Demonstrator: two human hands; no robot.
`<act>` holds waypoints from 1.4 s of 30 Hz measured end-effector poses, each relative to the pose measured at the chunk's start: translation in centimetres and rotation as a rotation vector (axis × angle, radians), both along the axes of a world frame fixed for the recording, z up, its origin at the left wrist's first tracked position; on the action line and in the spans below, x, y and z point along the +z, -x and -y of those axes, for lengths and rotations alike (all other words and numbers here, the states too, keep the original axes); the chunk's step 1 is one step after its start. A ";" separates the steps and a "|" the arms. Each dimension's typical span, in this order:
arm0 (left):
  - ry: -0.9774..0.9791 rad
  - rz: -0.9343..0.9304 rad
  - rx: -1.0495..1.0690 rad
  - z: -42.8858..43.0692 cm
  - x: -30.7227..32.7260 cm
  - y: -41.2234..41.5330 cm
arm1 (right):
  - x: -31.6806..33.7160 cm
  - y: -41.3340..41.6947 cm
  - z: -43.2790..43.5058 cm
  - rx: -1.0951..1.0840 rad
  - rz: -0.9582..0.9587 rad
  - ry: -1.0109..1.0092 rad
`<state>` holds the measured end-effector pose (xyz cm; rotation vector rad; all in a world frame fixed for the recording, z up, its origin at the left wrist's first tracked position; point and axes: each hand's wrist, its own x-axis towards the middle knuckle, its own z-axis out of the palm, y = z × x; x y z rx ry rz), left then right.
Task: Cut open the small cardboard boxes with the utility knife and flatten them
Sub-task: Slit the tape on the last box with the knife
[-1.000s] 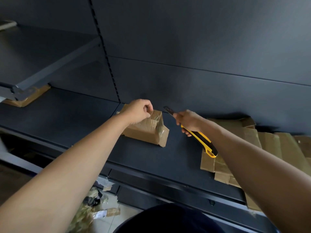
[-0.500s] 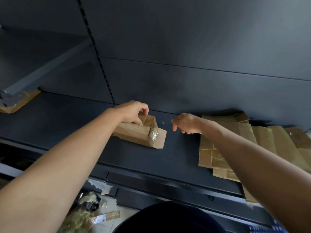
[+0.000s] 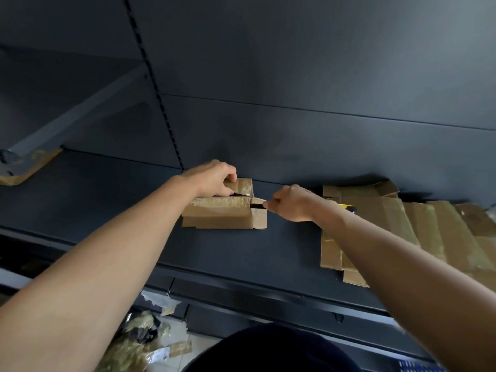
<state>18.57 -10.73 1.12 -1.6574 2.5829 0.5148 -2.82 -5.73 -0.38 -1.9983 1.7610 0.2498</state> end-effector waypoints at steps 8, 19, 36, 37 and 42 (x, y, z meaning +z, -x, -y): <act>0.002 0.010 -0.002 0.1 -0.2 0.5 | -1.3 -2.3 -0.2 -0.117 -0.092 0.141; 0.060 -0.108 0.131 -0.6 -1.0 0.3 | -2.8 0.4 1.5 -0.360 -0.037 0.122; -0.302 -0.286 0.694 -1.7 -1.4 -2.9 | -7.6 1.0 3.0 -0.616 0.263 -0.032; -0.332 -0.357 0.723 -1.8 -1.4 -2.9 | -6.7 0.7 3.6 -0.618 0.328 -0.004; -0.323 -0.434 0.789 -1.9 -1.3 -2.6 | -1.1 -1.5 4.8 -0.585 0.715 -0.156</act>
